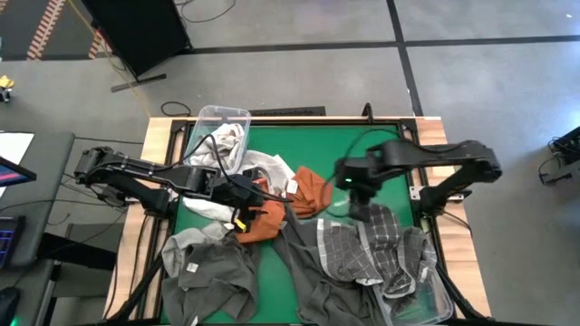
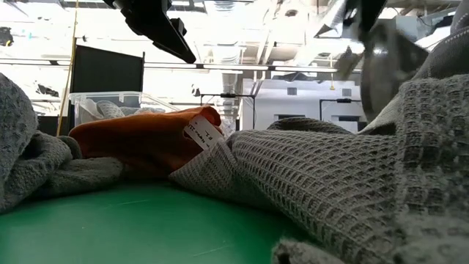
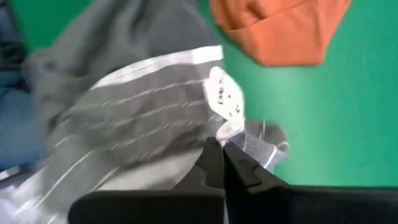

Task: Sort towels by color in basket
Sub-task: Put the gray patterned towel into the bottom transparent bin

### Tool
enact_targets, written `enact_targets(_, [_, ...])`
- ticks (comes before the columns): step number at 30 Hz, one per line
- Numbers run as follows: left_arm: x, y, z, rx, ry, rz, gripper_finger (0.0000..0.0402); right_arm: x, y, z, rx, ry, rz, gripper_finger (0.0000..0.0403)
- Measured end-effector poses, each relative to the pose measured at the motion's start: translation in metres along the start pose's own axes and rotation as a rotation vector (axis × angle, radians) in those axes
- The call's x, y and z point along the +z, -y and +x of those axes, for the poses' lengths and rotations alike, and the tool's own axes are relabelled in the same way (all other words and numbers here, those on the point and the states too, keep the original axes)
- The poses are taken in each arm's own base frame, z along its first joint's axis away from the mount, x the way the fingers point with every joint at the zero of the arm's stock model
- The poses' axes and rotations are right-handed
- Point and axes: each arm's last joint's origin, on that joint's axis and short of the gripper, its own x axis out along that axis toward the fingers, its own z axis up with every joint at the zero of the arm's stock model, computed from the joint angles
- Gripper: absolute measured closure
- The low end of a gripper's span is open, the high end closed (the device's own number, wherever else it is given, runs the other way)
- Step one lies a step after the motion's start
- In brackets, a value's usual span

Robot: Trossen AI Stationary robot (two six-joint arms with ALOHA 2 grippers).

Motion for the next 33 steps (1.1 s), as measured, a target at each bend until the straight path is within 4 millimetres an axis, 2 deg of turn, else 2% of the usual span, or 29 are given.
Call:
enact_targets(7, [0.000, 0.000, 0.000, 0.000, 0.000, 0.000, 0.0234, -0.058, -0.040, -0.066, 0.122, 0.049, 0.006, 0.0390])
enact_targets(10, [0.000, 0.000, 0.000, 0.000, 0.000, 0.000, 0.0234, -0.084, -0.056, -0.077, 0.188, 0.027, 0.057, 0.0390])
enact_targets(13, [0.000, 0.000, 0.000, 0.000, 0.000, 0.000, 0.0234, -0.105, -0.074, -0.076, 0.217, -0.035, 0.115, 0.0390])
enact_targets(18, [0.000, 0.000, 0.000, 0.000, 0.000, 0.000, 0.0234, -0.123, -0.110, -0.053, 0.280, -0.083, 0.095, 0.0390])
enact_targets(24, [0.000, 0.000, 0.000, 0.000, 0.000, 0.000, 0.0234, -0.134, -0.142, -0.002, 0.304, -0.122, 0.070, 0.0388])
enact_targets(27, [0.000, 0.000, 0.000, 0.000, 0.000, 0.000, 0.0234, -0.146, -0.152, 0.028, 0.271, -0.175, 0.069, 0.0388])
enact_targets(33, [0.000, 0.000, 0.000, 0.000, 0.000, 0.000, 0.0234, -0.179, -0.155, 0.085, 0.135, -0.260, 0.092, 0.0387])
